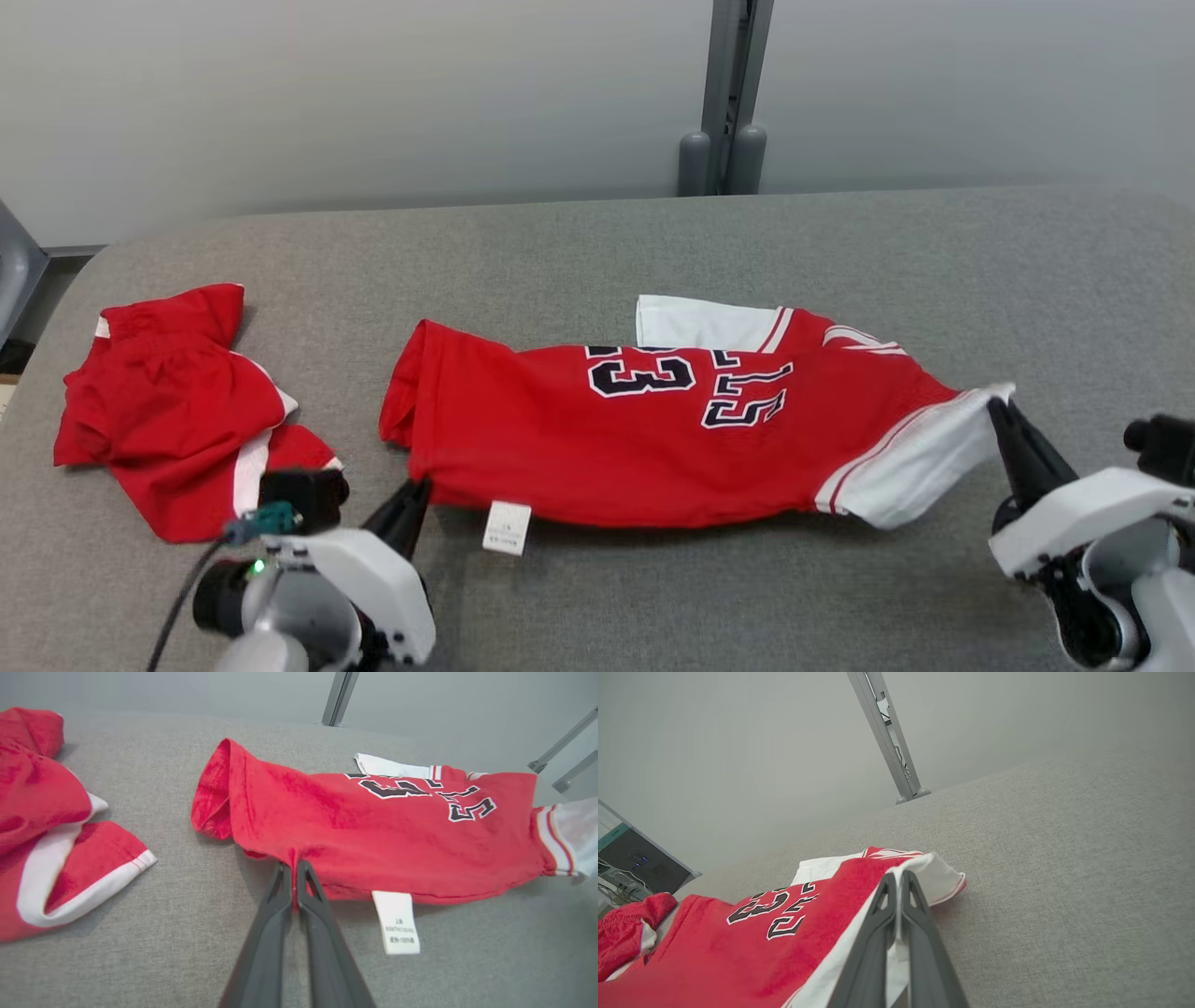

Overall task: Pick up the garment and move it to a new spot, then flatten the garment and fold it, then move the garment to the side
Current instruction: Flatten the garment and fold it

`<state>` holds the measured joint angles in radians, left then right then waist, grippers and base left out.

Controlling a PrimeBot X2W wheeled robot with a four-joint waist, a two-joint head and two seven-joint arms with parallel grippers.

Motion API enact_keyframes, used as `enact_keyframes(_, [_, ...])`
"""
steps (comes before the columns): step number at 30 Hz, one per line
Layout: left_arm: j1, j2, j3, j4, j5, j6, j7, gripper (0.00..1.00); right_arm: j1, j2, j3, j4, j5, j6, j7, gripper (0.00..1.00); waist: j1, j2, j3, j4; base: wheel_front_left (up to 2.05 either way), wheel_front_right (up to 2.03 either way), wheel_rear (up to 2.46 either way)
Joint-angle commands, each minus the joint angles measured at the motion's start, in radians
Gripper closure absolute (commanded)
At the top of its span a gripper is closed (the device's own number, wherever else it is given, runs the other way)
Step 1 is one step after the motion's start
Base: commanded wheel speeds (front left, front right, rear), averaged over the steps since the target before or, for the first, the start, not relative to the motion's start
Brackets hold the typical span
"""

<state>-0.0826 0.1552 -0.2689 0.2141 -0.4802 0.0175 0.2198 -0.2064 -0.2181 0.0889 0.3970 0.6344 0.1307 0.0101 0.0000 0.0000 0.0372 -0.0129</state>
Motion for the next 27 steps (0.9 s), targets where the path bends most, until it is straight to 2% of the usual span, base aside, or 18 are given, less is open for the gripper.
enact_keyframes(1, [-0.053,0.017,0.004,-0.02,0.006,-0.013,0.012,1.0,-0.037,0.001,0.001,-0.018,0.016,0.0,0.005,1.0,0.0,0.0,0.017,-0.007,0.0,0.0,0.0])
enact_keyframes(7, [-0.272,0.093,0.029,-0.017,0.016,-0.065,0.054,1.0,-0.232,0.013,0.029,-0.009,0.017,0.0,-0.011,1.0,0.0,0.0,0.096,-0.031,0.0,0.0,0.0])
enact_keyframes(14, [-0.606,0.155,0.047,0.094,0.027,-0.112,0.064,1.0,-0.553,-0.023,0.096,0.062,0.003,0.0,-0.048,1.0,0.0,0.0,0.239,-0.053,0.0,0.0,0.0])
enact_keyframes(18, [-0.802,0.186,0.045,0.178,0.043,-0.124,0.064,1.0,-0.748,-0.048,0.115,0.121,0.015,0.0,-0.076,1.0,0.0,0.0,0.328,-0.064,0.0,0.0,0.0])
enact_keyframes(22, [-0.977,0.2,0.036,0.253,0.047,-0.133,0.064,1.0,-0.922,-0.08,0.152,0.168,0.038,0.0,-0.085,1.0,0.0,0.0,0.401,-0.07,0.0,0.0,0.0])
enact_keyframes(27, [-1.18,0.21,0.032,0.36,0.046,-0.139,0.066,1.0,-1.133,-0.104,0.151,0.247,0.081,0.0,-0.12,1.0,0.0,0.0,0.47,-0.076,0.0,0.0,0.0])
